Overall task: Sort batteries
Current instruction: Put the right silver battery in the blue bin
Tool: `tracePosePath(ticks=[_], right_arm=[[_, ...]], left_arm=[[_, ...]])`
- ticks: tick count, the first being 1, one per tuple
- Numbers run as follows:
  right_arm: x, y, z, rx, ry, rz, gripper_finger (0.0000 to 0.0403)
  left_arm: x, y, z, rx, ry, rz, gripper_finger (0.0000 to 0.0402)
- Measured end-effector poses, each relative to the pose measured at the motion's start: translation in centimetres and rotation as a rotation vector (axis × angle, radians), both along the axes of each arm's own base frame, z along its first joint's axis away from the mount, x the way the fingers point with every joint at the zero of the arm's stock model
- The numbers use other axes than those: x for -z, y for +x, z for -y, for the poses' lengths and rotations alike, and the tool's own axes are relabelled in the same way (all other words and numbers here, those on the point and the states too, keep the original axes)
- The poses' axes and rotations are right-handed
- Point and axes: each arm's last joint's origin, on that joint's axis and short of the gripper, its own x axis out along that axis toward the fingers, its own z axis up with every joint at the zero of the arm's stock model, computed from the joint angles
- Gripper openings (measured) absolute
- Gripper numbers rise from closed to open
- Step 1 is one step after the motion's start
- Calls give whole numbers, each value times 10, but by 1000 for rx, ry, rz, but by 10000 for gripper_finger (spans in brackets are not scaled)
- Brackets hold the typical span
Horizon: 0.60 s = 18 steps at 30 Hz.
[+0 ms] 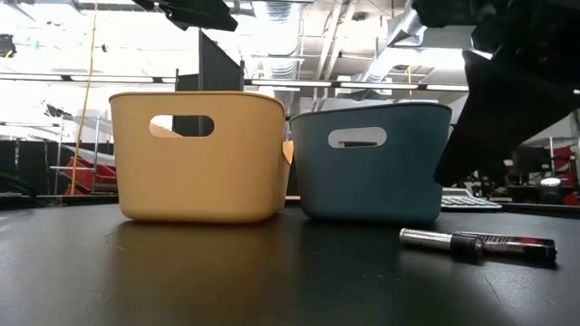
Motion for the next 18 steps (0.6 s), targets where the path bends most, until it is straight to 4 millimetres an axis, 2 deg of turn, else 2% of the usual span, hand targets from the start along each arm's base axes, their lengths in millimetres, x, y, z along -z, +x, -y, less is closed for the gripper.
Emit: tracePosePath(ticks=[3,7,12,15,18], right_arm=[[-1,-3,-11,-50,59,-8,45],[0,-9,-25,-111,125,-28,110],[10,-7,-23,-101,100,-60,191],[16,-6,-14,-87,93,-77,211],[23,-6,-7,-78,95,-112,208]], left_arm=[[0,0,0,0,0,0,173],[0,0,0,0,0,0,173],[0,0,0,-1,-5,2,173],[0,0,0,-2,-9,6,173],[0,0,0,-3,-9,6,173]])
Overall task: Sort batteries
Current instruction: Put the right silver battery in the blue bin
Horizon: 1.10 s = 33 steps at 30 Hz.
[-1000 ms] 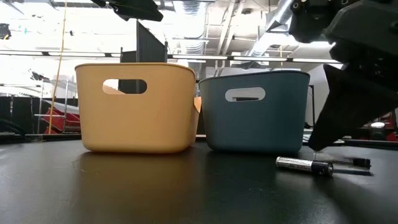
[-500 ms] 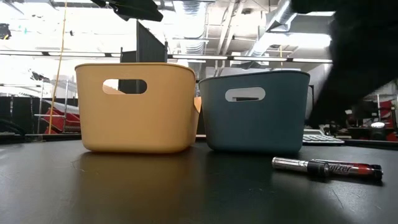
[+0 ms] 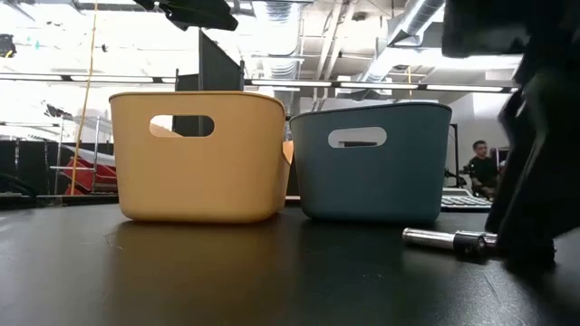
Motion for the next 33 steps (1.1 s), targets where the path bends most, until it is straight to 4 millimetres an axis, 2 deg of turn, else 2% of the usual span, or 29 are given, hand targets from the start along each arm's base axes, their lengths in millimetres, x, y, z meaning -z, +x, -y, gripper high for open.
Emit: tracePosePath(ticks=[4,12,17,33], right_arm=[[4,2,5,-15,50,-36,173],[7,6,13,-20,98,-84,64],[7,7,13,-27,109,-89,16],[3,7,15,-35,81,-68,3]], left_arm=[[0,0,0,-1,-1,-3,173],[0,0,0,-1,0,-4,173],[0,0,0,0,2,-5,173],[0,0,0,0,2,-5,173]])
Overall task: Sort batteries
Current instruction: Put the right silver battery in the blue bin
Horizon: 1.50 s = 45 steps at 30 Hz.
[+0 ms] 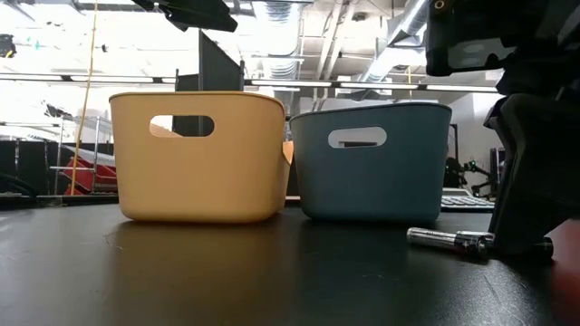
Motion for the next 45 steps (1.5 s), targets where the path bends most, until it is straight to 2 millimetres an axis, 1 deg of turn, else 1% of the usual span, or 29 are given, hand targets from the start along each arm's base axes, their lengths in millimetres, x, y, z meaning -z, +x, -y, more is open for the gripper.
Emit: tracePosePath(ticks=[19,28,37,45], right_arm=[[-1,-1,3,2,-56,13,2],[-7,-2,0,-6,-86,0,2],[-8,-2,-1,-9,-91,6,2],[-27,3,-5,-51,-137,6,0]], left_arm=[[0,0,0,0,0,-1,173],[0,0,0,0,0,-1,173],[0,0,0,0,0,-1,173],[0,0,0,0,0,-2,173]])
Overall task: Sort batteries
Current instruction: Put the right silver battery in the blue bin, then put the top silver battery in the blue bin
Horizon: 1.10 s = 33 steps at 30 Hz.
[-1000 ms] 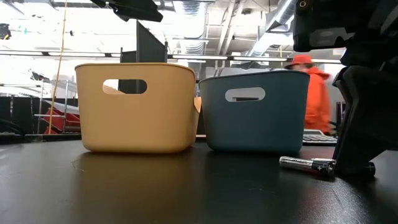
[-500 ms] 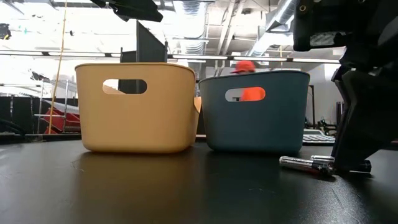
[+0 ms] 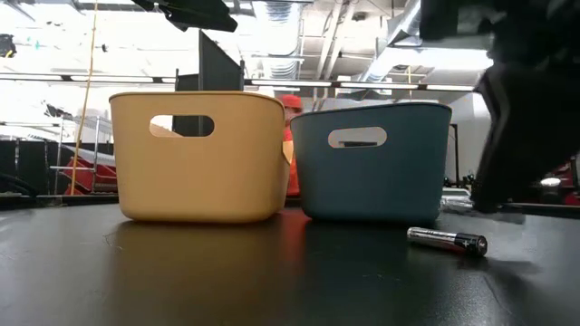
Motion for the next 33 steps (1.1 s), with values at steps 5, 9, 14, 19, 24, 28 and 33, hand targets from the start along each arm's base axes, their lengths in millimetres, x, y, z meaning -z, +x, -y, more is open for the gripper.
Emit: tracePosePath(ticks=[5,9,14,19,24,28,33], right_arm=[[-21,5,-1,-27,-66,-1,1],[-38,9,3,-41,-106,-16,1],[-33,6,14,-5,-148,-90,1],[-1,-17,17,110,-124,-81,23],[18,-67,16,310,-130,34,82],[19,-111,44,471,-189,95,128],[12,-133,95,513,-176,84,174]], left_arm=[[0,0,0,0,0,0,173],[0,0,0,0,-1,0,173],[0,0,0,3,-4,-1,173],[1,0,0,2,-5,-10,173],[2,-1,0,1,-8,-17,173],[2,-1,0,1,-9,-15,173],[-1,1,1,6,-14,12,173]])
